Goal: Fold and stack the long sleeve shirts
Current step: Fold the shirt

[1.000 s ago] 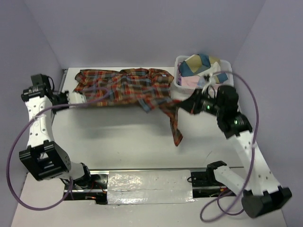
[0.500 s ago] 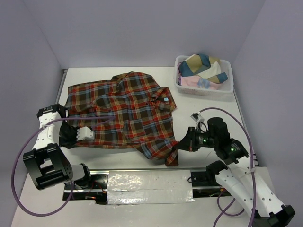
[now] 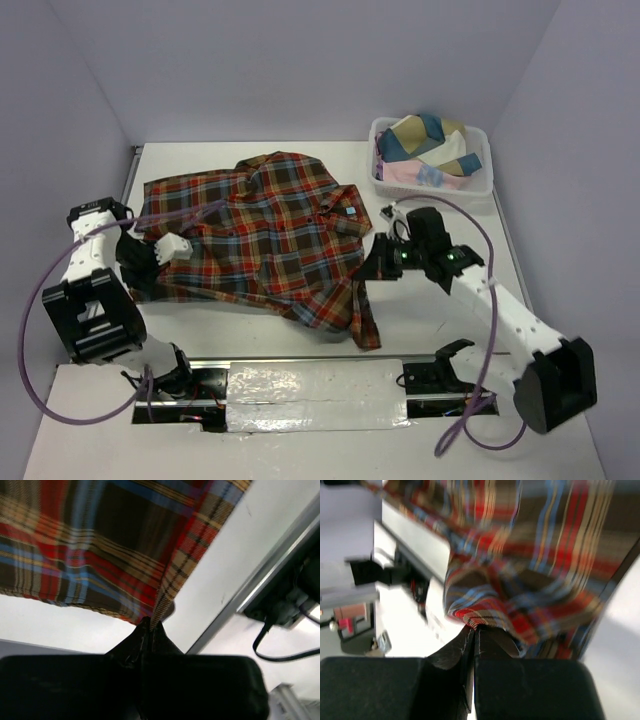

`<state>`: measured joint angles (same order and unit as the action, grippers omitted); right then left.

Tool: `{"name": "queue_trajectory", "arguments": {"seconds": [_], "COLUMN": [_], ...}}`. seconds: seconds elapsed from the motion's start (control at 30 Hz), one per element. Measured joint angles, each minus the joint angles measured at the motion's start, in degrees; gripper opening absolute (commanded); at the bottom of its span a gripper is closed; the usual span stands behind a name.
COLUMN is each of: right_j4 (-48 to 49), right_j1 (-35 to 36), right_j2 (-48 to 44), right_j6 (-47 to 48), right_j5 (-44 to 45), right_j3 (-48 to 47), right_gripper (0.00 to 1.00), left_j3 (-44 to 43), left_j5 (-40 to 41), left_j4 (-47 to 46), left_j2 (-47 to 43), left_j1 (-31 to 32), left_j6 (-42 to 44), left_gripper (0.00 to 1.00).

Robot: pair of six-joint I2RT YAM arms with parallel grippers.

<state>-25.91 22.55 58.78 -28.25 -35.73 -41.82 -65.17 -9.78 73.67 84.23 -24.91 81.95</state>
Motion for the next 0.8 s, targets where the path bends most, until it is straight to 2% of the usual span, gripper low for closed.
{"name": "queue_trajectory", "arguments": {"seconds": [0.17, 0.4, 0.8], "right_j4": [8.3, 12.8, 13.5], "right_j1": [-3.3, -6.8, -9.9], "right_j2": [12.1, 26.8, 36.1], "right_j6": [0.9, 2.4, 0.6], "right_j5": [0.8, 2.0, 5.0], "right_j3": [-7.3, -16.5, -26.7], "right_gripper": [0.00, 0.00, 0.00], "left_j3": [-4.1, -4.1, -4.8], "left_j5": [-4.4, -7.5, -8.9], "left_j4": [-3.1, -7.8, -12.8], "left_j2": [6.7, 9.1, 10.7], "left_j1": [-3.4, -4.3, -4.2], "left_j6": [-6.4, -11.9, -17.6], "left_gripper": [0.07, 0.09, 0.05]}}
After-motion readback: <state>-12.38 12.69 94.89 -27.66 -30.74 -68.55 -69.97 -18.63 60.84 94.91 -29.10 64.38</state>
